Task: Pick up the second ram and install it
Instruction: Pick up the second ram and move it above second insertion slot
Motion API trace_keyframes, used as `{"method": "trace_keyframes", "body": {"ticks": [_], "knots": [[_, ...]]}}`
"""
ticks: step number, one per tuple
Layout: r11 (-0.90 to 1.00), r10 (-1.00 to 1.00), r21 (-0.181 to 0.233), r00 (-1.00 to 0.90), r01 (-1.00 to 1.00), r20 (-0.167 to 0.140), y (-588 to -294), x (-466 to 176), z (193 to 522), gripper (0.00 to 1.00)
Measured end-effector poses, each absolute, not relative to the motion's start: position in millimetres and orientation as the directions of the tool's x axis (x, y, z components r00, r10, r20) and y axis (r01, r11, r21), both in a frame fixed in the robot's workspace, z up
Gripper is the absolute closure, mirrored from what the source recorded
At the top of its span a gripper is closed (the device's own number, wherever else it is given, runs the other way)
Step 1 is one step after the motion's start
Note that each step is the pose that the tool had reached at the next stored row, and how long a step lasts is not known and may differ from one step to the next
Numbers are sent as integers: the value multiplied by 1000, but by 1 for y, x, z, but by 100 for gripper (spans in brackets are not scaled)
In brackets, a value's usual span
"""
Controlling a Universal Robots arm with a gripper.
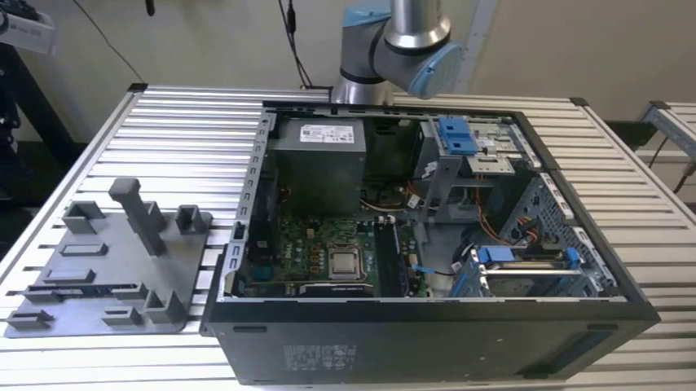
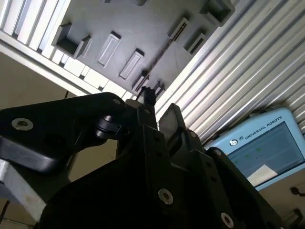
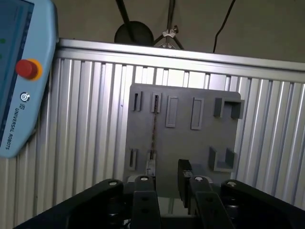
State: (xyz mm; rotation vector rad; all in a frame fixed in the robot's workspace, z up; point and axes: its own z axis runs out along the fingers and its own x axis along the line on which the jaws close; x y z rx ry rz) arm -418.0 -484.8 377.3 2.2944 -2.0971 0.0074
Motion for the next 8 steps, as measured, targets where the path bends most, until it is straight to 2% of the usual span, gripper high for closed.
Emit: {"method": "trace_keyframes", "body": {"ticks": [1, 3, 4, 8], "knots": [[-91, -996, 21, 91, -996, 26, -485, -418, 377, 58], [-93, -995, 21, 93, -995, 26, -485, -418, 377, 58], [-94, -995, 21, 94, -995, 26, -485, -418, 377, 52], [-98, -995, 21, 99, -995, 26, -485, -418, 377, 52]]}}
